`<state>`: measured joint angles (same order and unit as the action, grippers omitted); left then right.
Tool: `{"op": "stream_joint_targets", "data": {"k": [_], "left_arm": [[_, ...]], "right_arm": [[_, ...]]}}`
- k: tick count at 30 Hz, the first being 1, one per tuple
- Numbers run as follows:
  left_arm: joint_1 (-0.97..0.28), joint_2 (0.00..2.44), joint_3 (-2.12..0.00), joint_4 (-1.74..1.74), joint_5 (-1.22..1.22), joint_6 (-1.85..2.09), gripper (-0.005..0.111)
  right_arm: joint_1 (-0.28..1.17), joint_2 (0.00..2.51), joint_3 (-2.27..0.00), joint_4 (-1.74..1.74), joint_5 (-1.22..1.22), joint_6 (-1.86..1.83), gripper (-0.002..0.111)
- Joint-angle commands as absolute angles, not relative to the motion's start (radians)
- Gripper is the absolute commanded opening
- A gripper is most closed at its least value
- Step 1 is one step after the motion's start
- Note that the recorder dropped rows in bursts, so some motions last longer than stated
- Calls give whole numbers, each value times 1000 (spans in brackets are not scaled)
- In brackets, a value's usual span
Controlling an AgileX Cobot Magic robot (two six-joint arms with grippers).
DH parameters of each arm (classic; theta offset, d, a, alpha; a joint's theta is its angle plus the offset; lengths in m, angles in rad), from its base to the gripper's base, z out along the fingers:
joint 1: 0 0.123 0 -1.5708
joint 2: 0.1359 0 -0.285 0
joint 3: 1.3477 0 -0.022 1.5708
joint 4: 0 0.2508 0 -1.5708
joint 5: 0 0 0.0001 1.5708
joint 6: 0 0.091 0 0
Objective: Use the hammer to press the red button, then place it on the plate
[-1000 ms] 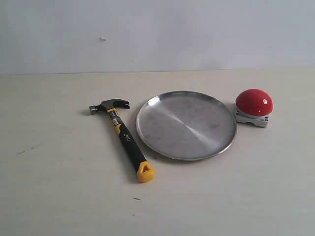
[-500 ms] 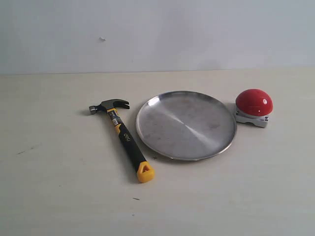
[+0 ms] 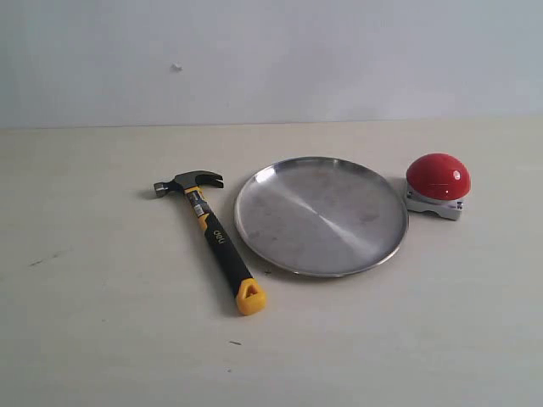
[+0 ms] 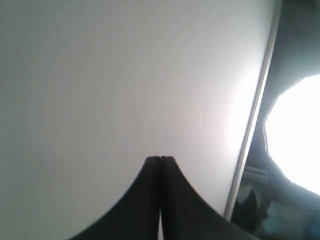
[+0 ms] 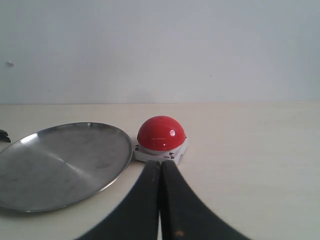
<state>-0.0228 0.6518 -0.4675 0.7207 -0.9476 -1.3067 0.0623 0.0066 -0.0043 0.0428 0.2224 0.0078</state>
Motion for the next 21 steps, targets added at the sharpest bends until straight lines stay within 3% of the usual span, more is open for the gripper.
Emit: {"op": "stream_joint_targets", "data": {"k": [1, 8, 12, 21], "left_arm": [[-25, 860, -655, 1112, -839, -1610, 0], [-25, 990, -889, 1744, -639, -1977, 0], [-22, 996, -921, 1744, -551, -1923, 0], [-23, 961, -943, 1744, -428, -1199, 0]], "right_arm": [[58, 0, 0, 35, 211, 0, 0], [58, 0, 0, 35, 211, 0, 0], [58, 0, 0, 35, 211, 0, 0], [58, 0, 0, 35, 211, 0, 0]]}}
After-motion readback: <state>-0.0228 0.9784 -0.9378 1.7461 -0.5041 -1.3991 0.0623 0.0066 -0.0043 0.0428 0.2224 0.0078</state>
